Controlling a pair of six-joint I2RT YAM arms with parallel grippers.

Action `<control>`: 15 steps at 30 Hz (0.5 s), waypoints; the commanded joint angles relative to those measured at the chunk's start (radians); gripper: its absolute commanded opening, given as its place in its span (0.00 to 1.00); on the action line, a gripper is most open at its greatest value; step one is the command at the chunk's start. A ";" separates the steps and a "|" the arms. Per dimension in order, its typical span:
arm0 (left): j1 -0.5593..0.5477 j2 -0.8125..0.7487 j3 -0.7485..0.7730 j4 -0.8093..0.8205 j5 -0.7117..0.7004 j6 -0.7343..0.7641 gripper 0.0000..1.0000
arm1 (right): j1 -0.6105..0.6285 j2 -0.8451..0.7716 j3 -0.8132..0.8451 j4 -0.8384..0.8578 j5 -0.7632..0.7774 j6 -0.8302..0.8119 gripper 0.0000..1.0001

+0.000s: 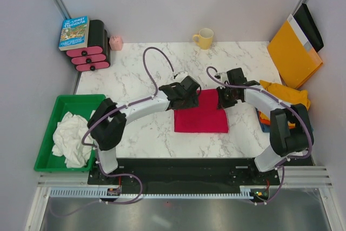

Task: Fold and stack the t-shirts
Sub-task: Put the neatly folded tshirt into the corner of the board with the right arm

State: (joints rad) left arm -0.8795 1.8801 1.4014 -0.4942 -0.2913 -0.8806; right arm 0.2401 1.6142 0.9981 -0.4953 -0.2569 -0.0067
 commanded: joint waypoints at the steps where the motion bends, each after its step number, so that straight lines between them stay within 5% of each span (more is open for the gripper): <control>1: -0.007 -0.163 -0.062 -0.009 -0.092 0.005 0.74 | -0.007 -0.076 0.123 -0.081 0.100 -0.082 0.00; 15: -0.075 -0.346 -0.288 -0.030 -0.121 -0.093 0.72 | -0.039 -0.229 0.275 -0.233 0.274 -0.137 0.00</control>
State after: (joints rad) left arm -0.9302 1.5826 1.1469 -0.5133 -0.3687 -0.9123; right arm 0.2249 1.4494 1.2076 -0.6773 -0.0601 -0.1184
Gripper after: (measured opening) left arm 0.728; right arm 0.026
